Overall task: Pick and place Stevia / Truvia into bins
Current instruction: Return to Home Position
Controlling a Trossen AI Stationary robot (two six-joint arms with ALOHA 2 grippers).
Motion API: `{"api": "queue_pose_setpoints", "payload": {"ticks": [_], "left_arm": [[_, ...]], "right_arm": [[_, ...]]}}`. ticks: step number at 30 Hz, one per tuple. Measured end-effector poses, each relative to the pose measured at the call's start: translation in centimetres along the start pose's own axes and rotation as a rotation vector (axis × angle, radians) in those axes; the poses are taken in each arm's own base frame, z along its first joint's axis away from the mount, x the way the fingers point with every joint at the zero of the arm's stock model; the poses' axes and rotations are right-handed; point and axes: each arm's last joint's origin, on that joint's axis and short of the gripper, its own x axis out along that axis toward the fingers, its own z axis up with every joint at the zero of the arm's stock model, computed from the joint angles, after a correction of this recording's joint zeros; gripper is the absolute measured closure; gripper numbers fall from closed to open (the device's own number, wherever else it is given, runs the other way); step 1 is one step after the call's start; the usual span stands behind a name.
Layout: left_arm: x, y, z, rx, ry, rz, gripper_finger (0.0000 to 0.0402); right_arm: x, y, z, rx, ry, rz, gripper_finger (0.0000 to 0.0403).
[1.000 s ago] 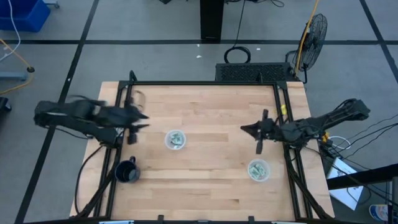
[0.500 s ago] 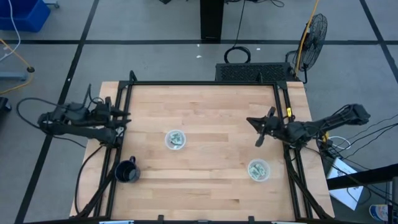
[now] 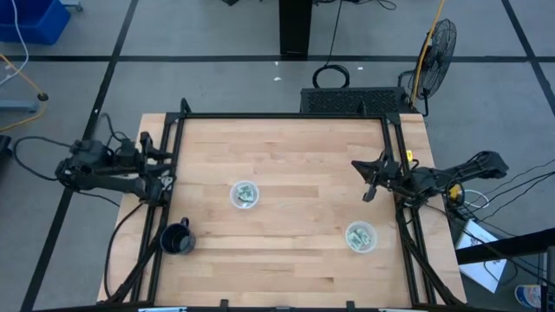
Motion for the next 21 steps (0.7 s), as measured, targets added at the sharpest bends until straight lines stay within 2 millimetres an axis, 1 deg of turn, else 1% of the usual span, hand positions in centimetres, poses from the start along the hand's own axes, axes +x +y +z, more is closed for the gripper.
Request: {"api": "queue_pose_setpoints", "payload": {"ticks": [3, 6, 10, 14, 17, 21], "left_arm": [[0.7, -0.3, 0.6, 0.006, -0.096, -0.028, 0.0256], [1.8, -0.7, -0.1, 0.018, -0.103, -0.095, 0.0256], [3.9, -1.1, -2.2, 0.007, -0.084, -0.110, 0.0256], [5.7, -1.4, -4.0, 0.026, -0.131, -0.115, 0.0256], [6.8, -1.5, -5.7, 0.045, -0.119, -0.113, 0.0256], [7.8, -1.6, -7.5, 0.027, -0.108, -0.114, 0.0256]], "right_arm": [[-0.4, -0.5, 0.0, 0.004, -0.002, -0.039, 0.0403], [-0.8, -0.9, 0.1, 0.009, -0.005, -0.071, 0.0403], [-1.1, -1.2, 0.1, 0.036, -0.008, -0.071, 0.0403], [-1.1, -1.2, 0.1, 0.028, -0.010, -0.072, 0.0403], [-1.1, -1.2, 0.1, 0.019, -0.012, -0.072, 0.0403], [-1.1, -1.2, 0.1, 0.022, -0.014, -0.072, 0.0403]]}}
